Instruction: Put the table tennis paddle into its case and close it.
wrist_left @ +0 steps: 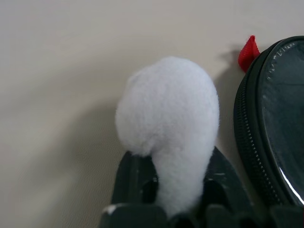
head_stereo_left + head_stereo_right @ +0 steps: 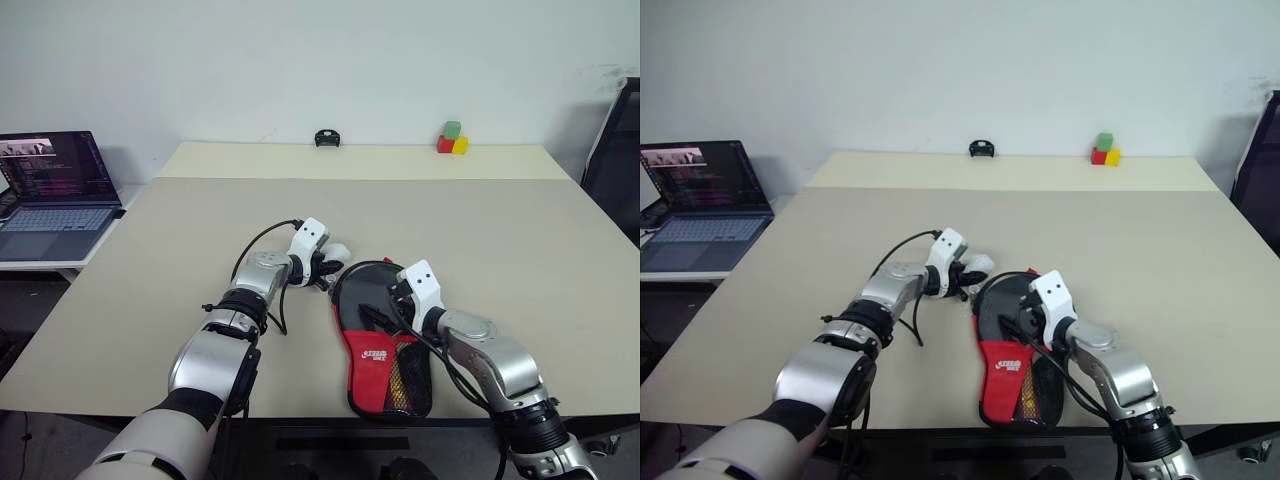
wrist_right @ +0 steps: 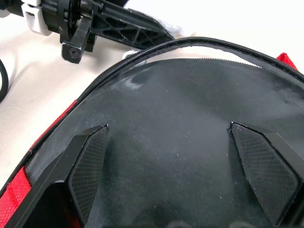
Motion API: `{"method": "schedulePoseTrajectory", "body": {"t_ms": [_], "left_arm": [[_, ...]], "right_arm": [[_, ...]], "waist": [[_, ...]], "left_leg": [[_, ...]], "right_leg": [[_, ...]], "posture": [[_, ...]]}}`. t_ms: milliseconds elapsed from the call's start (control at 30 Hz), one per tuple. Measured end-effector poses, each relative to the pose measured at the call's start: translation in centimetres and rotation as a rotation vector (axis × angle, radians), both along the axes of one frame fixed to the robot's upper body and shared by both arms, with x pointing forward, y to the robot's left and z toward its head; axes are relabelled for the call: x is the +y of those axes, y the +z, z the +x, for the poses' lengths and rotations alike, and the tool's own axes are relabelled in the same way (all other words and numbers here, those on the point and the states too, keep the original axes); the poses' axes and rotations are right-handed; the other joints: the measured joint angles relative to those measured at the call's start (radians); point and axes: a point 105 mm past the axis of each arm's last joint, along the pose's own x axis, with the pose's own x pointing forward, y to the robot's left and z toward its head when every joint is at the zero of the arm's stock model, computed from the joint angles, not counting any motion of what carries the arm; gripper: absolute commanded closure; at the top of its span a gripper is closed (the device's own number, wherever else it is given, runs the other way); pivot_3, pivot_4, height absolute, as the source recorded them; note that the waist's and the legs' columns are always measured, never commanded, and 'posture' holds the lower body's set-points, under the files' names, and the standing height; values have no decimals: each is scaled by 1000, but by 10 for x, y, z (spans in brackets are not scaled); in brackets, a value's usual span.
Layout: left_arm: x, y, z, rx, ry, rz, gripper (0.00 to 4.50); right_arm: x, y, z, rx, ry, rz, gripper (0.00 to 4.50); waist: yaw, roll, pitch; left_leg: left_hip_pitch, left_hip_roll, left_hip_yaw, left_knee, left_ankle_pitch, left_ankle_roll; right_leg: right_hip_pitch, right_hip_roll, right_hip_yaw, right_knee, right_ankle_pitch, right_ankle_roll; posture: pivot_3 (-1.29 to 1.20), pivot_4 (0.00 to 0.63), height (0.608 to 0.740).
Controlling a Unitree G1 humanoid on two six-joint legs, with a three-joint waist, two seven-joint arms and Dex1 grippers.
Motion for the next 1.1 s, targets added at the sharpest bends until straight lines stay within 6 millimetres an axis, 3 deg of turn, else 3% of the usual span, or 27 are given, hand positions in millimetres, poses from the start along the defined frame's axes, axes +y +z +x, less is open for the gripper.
{"method": "schedulePoseTrajectory", "body": {"t_ms": [300,467,600,900,1100], "left_arm": [[-2,0,2,-55,-29,81,4235],[-23,13,8,-127,-52,140,4238],[-39,14,8,-156,-73,174,4238],[-57,25,13,-236,-49,231,4239],[-61,21,14,-277,-28,293,4239]], "right_arm": [[-12,-6,0,-15,19,-129,0],[-19,-9,-3,-10,20,-145,0],[-19,-12,-8,4,18,-146,0],[-21,-15,-26,41,12,-139,0],[-22,-16,-36,57,-8,-133,0]], "waist": [[1,-3,-3],[11,-6,-6],[8,-6,-6],[7,-6,-6],[6,-5,-6]], "left_leg": [[1,0,0,0,0,0],[2,-1,-2,0,0,0],[14,-1,-3,-2,0,1],[16,0,-6,-2,-1,1],[17,0,-8,-4,-1,1]], "right_leg": [[1,0,0,0,0,0],[6,0,-3,-2,0,0],[18,0,-4,-7,0,1],[22,0,-6,-10,0,1],[25,0,-6,-15,0,1]], "posture": [[0,150,740],[0,150,740],[0,150,740],[0,150,740],[0,150,740]]}}
